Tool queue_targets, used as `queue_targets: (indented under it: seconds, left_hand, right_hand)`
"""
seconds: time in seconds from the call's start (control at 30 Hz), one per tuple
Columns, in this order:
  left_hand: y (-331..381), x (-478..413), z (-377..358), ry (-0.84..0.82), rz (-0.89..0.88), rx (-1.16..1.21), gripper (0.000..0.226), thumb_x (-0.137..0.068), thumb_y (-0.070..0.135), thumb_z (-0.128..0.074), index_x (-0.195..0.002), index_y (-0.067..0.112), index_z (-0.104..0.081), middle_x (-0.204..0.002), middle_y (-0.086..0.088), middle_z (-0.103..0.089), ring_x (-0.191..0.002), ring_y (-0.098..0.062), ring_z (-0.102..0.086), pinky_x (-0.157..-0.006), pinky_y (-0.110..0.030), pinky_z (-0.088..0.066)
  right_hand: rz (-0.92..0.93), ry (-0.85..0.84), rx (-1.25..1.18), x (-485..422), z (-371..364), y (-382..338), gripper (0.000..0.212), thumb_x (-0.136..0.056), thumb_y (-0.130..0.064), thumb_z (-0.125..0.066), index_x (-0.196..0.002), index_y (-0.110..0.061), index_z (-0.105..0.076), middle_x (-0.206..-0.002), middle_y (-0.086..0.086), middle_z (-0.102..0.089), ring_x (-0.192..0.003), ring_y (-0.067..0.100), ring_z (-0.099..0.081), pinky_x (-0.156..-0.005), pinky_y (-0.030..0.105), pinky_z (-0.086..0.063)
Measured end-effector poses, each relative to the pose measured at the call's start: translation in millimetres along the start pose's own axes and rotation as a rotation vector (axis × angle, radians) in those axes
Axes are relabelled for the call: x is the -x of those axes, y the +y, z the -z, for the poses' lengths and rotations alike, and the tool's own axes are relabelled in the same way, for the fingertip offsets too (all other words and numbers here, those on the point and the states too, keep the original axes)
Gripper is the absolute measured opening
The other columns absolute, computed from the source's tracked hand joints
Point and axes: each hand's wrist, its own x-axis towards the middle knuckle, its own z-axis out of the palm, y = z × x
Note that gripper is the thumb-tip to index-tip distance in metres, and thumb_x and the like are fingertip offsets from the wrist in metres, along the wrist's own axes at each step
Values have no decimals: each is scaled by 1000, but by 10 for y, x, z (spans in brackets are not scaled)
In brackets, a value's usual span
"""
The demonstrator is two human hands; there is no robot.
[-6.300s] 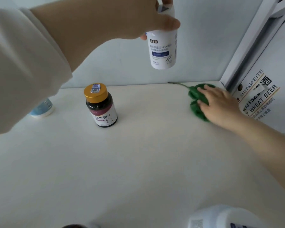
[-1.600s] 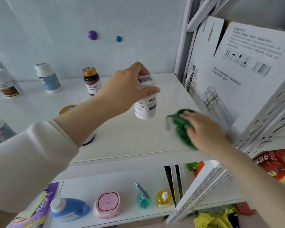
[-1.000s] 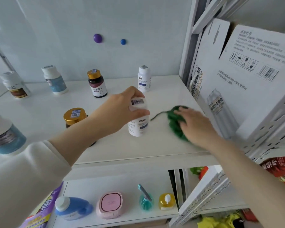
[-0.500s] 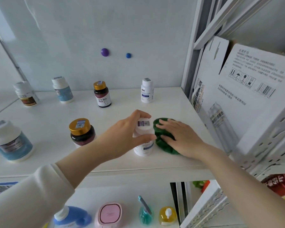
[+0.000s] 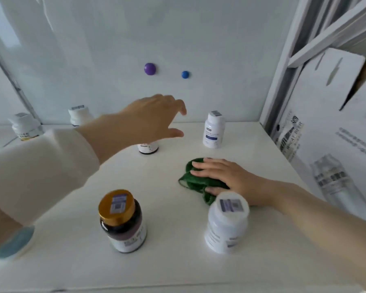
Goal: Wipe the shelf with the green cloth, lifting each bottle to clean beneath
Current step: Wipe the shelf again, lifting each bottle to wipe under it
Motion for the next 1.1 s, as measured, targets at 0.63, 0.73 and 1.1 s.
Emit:
queue_targets:
  seconds: [0.63, 0.73, 1.1]
  left_hand:
    - [-542, 55, -190, -129, 41, 1, 45, -88, 31, -53, -130, 21, -38, -129, 0, -44, -117, -20, -45, -91, -39, -43]
    - [-531, 18, -150, -133, 160, 37, 41, -90, 24, -50, -127, 11, -42, -127, -7, -49, -111, -25, -51, -93, -39, -43]
    - [-657, -70, -193, -106, 201, 18, 33, -87, 28, -56, -119, 20, -56, -116, -5, -59, -100, -29, -57, -86, -38, -48]
  right_hand:
    - [429, -45, 104, -617, -41, -192, 45, -93, -40, -34, -138, -34, -34, -150, -16, -23, -140, 4, -15, -114, 27, -15]
    - [161, 61, 138, -900, 61, -43, 43, -96, -32, -37, -138, -33, -30, -150, -16, -20, -140, 5, -16, -114, 25, -11]
    - [561, -75, 117, -590, -30, -211, 43, -95, -39, -31, -136, -28, -40, -149, -8, -31, -140, 12, -23, -112, 30, -20]
